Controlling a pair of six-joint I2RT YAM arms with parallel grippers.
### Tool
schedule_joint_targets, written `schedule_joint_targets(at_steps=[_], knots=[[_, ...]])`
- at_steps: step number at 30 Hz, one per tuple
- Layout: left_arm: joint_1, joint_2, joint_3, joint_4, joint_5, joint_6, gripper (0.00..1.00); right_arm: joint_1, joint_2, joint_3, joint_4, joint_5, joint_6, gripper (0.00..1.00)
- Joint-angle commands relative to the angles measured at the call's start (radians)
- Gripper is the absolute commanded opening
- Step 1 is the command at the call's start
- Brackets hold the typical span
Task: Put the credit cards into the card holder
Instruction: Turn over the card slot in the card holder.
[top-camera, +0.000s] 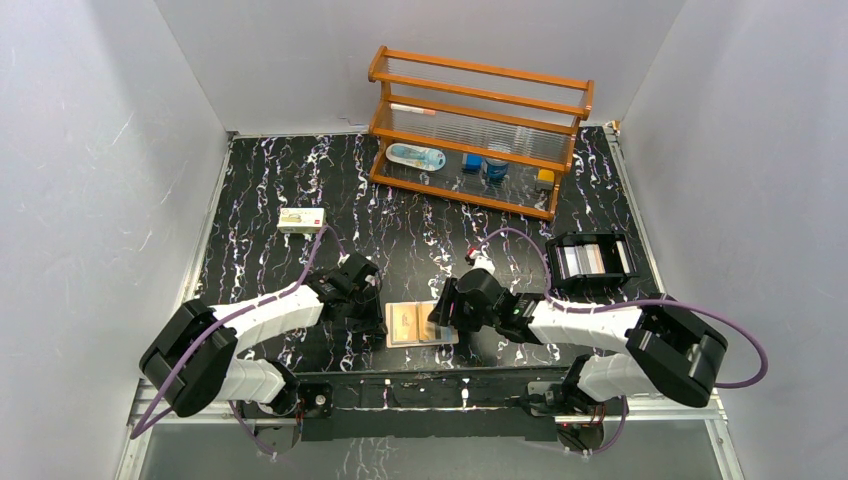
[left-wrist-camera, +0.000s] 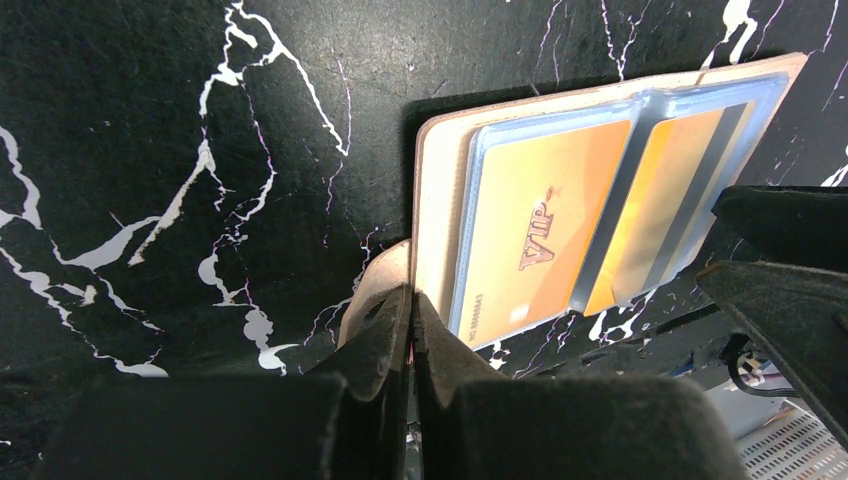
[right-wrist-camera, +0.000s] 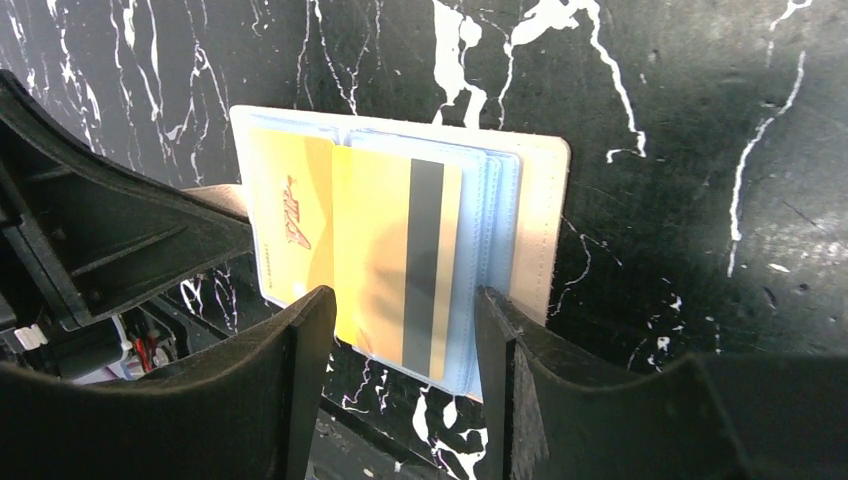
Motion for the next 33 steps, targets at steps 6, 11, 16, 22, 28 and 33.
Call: schedule_joint_targets(at_steps=[6,11,16,22,28,33], knots=[[0.0,-0.016,-0.009,-0.012,0.024,-0.003,0.0,0.005,0.015,0.041,0.129,-0.094,-0.034,0.61],[-0.001,-0.017,-0.016,-0.007,0.025,-0.007,0.0,0.005,0.024,0.038,0.163,-0.125,-0.035,0.61],[-0.002,-0.017,-0.019,-0.004,0.025,-0.01,0.0,0.006,0.038,0.01,0.265,-0.168,-0.021,0.61],[-0.001,-0.019,-0.024,-0.002,0.027,-0.01,0.0,0.005,0.047,-0.023,0.398,-0.209,0.01,0.61],[-0.001,-0.02,-0.022,-0.003,0.032,-0.006,0.0,0.006,0.075,-0.028,0.459,-0.241,0.023,0.62],[-0.002,-0.018,-0.019,-0.001,0.037,0.001,0.0,0.006,0.091,-0.017,0.472,-0.251,0.022,0.62]])
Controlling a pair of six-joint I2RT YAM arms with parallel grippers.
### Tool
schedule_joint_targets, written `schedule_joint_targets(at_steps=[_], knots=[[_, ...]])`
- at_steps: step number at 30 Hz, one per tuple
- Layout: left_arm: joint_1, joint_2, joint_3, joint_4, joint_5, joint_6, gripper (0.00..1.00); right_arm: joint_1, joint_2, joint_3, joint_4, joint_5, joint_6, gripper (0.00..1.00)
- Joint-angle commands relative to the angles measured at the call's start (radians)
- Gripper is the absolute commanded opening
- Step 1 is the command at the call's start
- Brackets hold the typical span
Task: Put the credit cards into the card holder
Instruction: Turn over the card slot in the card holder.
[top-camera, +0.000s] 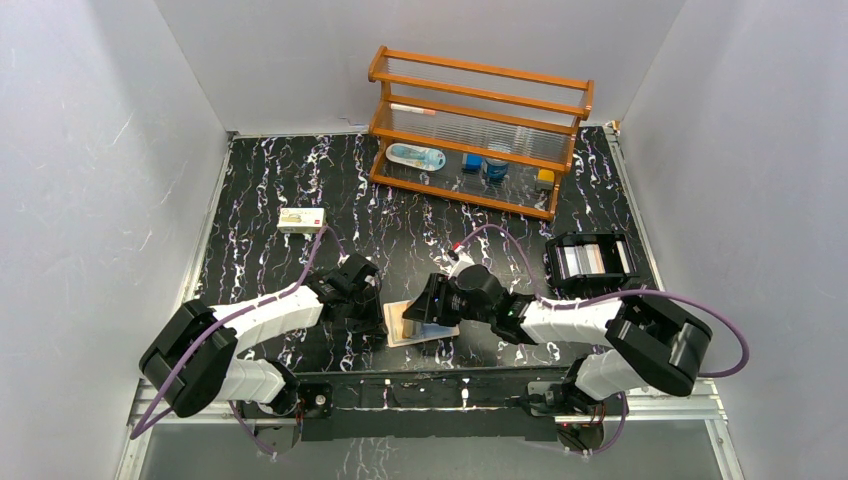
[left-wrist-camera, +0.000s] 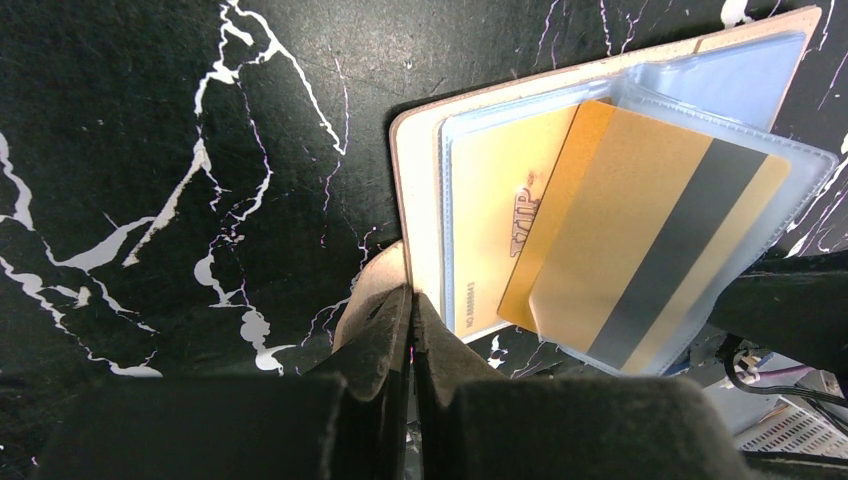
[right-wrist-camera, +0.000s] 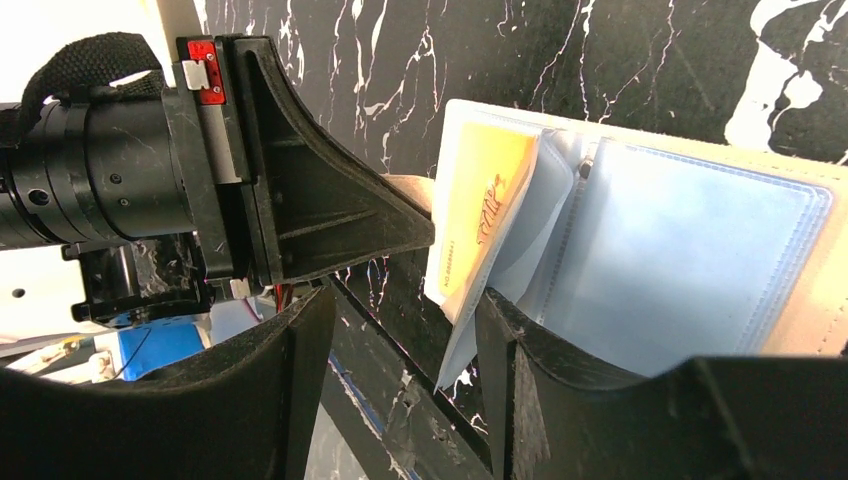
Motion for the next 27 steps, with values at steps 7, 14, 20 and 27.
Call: schedule_joint_targets(at_steps=[7,14,20,27], knots=[[-0.001,-0.013,-0.001,-0.015,0.035,0.016,0.0,0.005,0.023,0.048,0.071,-0.045,0.001,0.62],[-0.002,-0.01,0.007,-0.015,0.038,0.018,0.0,0.006,0.038,0.087,0.046,-0.076,-0.027,0.63],[-0.002,-0.005,0.01,-0.015,0.033,0.016,0.0,0.007,0.08,0.102,0.035,-0.097,-0.03,0.63],[-0.002,-0.015,0.005,-0.019,0.028,0.012,0.0,0.007,0.107,0.135,-0.106,-0.034,-0.049,0.62]])
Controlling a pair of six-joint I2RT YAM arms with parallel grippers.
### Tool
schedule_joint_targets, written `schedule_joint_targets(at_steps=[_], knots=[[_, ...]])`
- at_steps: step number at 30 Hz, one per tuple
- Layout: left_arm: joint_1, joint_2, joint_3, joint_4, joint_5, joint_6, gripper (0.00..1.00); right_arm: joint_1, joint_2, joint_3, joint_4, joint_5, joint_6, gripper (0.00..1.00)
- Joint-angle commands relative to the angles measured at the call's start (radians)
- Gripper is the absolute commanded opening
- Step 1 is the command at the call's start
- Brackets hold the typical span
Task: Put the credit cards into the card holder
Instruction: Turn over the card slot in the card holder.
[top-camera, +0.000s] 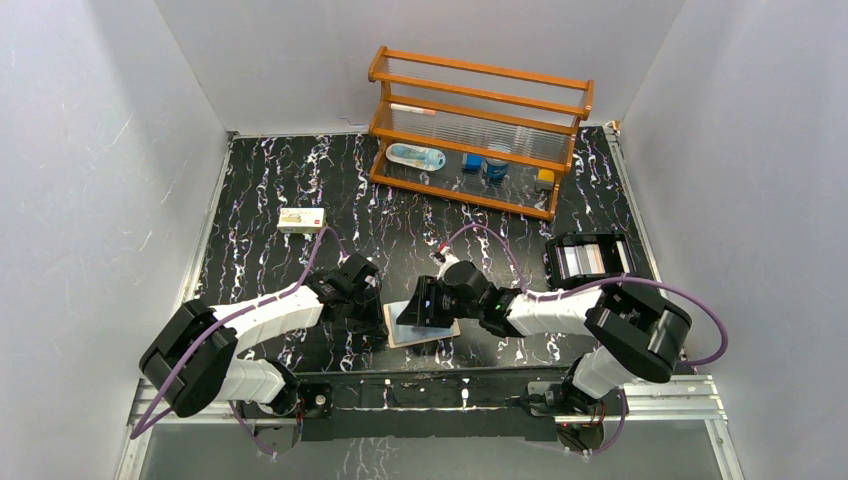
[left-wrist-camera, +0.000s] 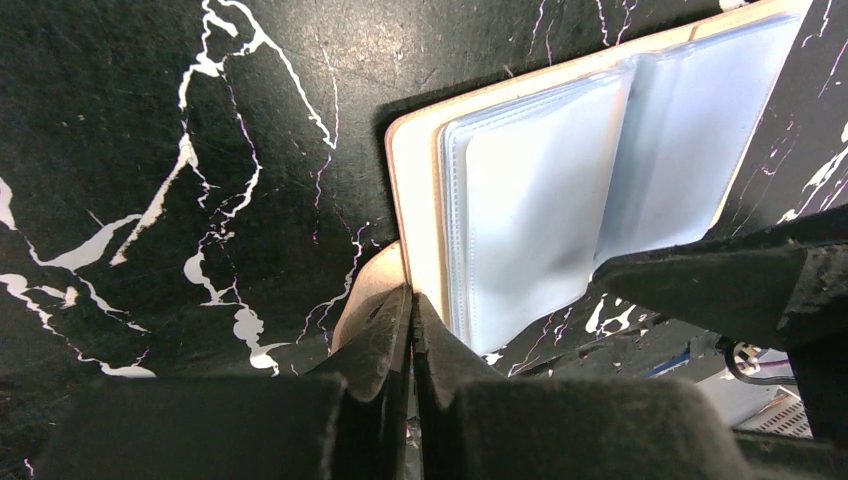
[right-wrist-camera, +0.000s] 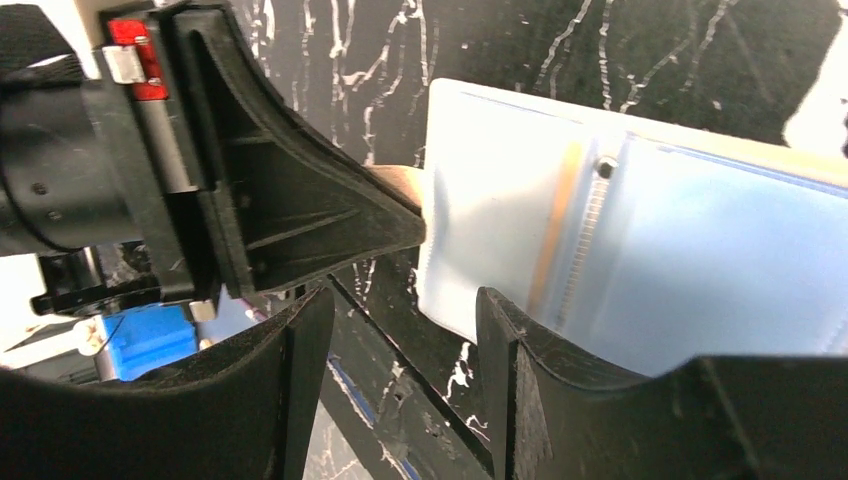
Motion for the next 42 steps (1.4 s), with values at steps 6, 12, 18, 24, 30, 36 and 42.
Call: schedule_joint_targets(at_steps=[6,12,18,24,30,36,42], knots=[[-0.001,-0.02,0.007,-0.018,0.018,0.005,0.0,0.008,-0.038,0.117,-0.299,0.187,-0.089,0.58],[-0.001,-0.057,0.001,0.007,0.052,-0.012,0.0,0.087,0.025,0.294,-0.565,0.357,-0.148,0.58],[-0.002,-0.078,-0.002,-0.001,0.041,-0.012,0.0,0.146,0.118,0.394,-0.661,0.457,-0.155,0.61],[-0.002,-0.083,0.009,-0.063,-0.025,0.003,0.0,0.128,0.05,0.439,-0.728,0.508,-0.257,0.62],[-0.002,-0.125,0.045,-0.093,-0.042,0.032,0.27,-0.012,-0.072,0.482,-0.864,0.555,-0.406,0.64],[-0.002,-0.214,0.129,-0.146,-0.067,0.115,0.46,-0.267,-0.149,0.555,-0.983,0.662,-0.582,0.64],[-0.002,-0.288,0.232,-0.238,-0.12,0.229,0.53,-0.466,-0.178,0.568,-1.003,0.8,-0.75,0.64]])
